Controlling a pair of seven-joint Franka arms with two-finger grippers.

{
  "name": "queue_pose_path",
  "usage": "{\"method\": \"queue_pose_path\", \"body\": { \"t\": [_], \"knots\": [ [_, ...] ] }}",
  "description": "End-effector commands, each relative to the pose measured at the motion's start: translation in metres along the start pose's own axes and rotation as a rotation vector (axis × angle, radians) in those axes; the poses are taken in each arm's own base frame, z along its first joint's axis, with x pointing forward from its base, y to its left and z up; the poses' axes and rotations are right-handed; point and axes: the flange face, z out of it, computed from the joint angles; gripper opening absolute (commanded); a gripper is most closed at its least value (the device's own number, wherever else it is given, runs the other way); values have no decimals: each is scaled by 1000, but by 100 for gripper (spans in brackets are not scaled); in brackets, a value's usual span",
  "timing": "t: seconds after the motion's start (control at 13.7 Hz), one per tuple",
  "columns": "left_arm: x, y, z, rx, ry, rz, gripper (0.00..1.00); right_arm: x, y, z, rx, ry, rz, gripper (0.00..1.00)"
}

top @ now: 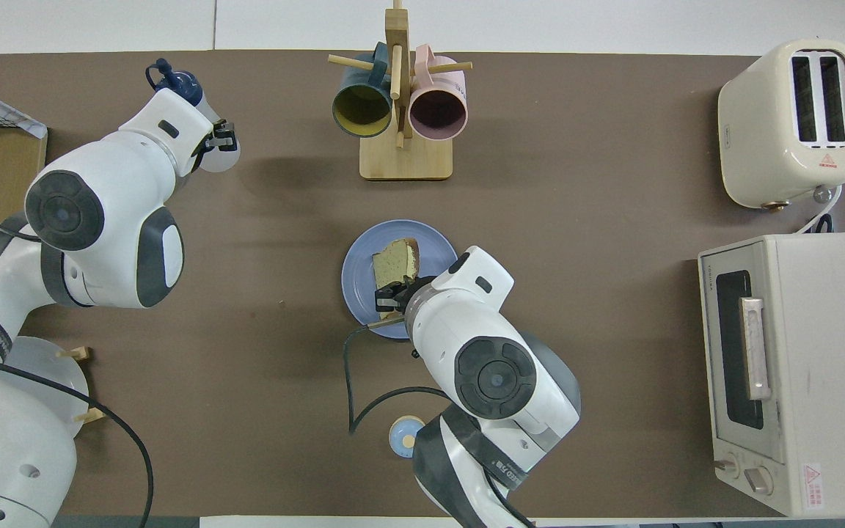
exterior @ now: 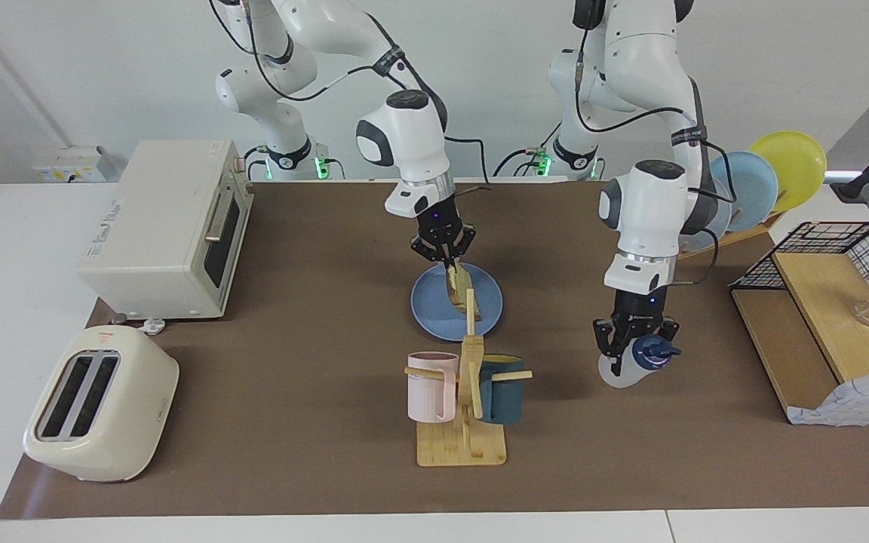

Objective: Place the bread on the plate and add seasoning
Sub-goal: 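Bring the blue-capped bottle toward the robot with the left gripper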

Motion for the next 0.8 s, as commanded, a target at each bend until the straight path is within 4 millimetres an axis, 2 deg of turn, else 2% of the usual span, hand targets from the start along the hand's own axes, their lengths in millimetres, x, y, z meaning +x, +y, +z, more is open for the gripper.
{"method": "queue_pose_path", "body": {
  "t": [0.0,0.15,0.29,0.36,0.44,0.51,0.73],
  "knots": [
    [23,-9,-27,-13,-69,87,0,-8,20,0,-11,-2,37,10],
    [31,-18,-38,-19,-127,167,0,-8,21,0,-12,-2,40,17],
    [32,-22,-52,-37,-157,227,0,-3,28,0,-16,1,53,35],
    [31,-22,-60,-50,-181,250,0,-3,28,0,-17,0,52,52],
    [30,-23,-71,-69,-206,288,0,-4,28,0,-18,-2,52,78],
    [26,-25,-81,-95,-246,347,0,-3,28,-1,-19,-1,52,100],
    [20,-33,-116,-166,-318,466,0,2,28,-3,-17,5,55,100]
  ]
}}
